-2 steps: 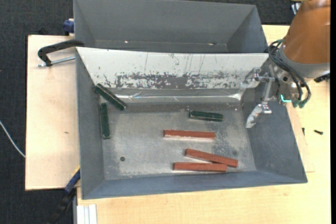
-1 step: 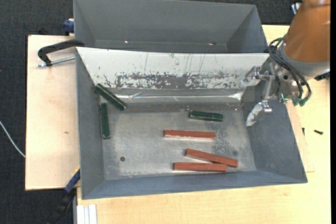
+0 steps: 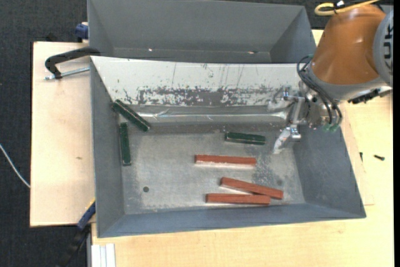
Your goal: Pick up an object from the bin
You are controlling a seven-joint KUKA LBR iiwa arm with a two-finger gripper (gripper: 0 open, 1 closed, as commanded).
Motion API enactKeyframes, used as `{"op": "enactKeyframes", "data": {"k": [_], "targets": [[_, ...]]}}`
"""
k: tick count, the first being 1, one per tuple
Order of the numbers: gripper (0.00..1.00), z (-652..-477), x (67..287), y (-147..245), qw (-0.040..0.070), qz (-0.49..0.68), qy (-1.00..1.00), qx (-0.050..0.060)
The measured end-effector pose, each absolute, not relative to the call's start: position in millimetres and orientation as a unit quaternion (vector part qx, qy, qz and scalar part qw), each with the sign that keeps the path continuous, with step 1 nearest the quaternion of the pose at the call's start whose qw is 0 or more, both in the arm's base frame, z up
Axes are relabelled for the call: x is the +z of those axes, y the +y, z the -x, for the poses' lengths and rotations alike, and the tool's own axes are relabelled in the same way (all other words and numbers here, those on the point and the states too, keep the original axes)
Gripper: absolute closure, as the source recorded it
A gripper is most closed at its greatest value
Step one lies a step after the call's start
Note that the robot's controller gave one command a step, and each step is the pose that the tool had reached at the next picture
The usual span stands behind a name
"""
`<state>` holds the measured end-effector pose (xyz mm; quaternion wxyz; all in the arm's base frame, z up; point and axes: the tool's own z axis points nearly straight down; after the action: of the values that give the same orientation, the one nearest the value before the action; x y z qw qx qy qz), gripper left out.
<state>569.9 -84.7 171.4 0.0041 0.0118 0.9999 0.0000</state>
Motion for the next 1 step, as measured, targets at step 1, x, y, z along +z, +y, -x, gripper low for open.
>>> {"op": "enactKeyframes", "data": {"k": [1], "targets": [[0.0, -573.3, 127.2, -69.4, 0.0, 0.045, 0.999, 0.001]]}}
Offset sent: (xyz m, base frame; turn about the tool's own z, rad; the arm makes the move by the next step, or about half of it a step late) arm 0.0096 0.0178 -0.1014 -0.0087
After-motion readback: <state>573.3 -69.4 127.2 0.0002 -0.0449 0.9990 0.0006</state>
